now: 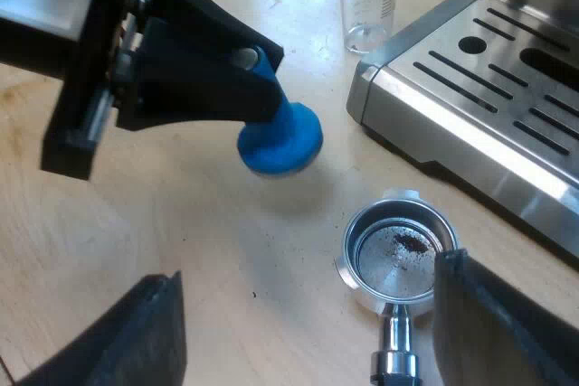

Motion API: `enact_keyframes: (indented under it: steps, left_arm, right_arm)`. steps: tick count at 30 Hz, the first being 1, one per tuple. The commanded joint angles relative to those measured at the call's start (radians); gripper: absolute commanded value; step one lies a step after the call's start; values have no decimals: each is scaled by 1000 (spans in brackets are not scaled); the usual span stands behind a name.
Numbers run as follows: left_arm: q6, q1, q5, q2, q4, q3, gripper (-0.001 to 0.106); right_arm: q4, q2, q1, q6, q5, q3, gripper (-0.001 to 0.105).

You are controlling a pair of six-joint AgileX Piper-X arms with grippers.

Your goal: Grind coffee beans and then tamp

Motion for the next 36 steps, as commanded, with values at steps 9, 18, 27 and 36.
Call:
enact_keyframes:
  steps: [9, 18, 27, 36]
  left_arm:
    - [-4, -4, 6, -178, 317, -119, 17]
    - [-4, -4, 24, -207, 510, -231, 17]
    - [-4, -4, 94, -207, 611, -304, 9]
    - [-4, -54, 96, -191, 619, -348, 9]
  right_arm:
    - [-1, -7, 2, -9, -1, -1, 60]
    - [-2, -7, -35, 73, 31, 18, 60]
    - [-140, -7, -98, 62, 28, 112, 60]
    - [-333, -7, -98, 43, 13, 246, 60]
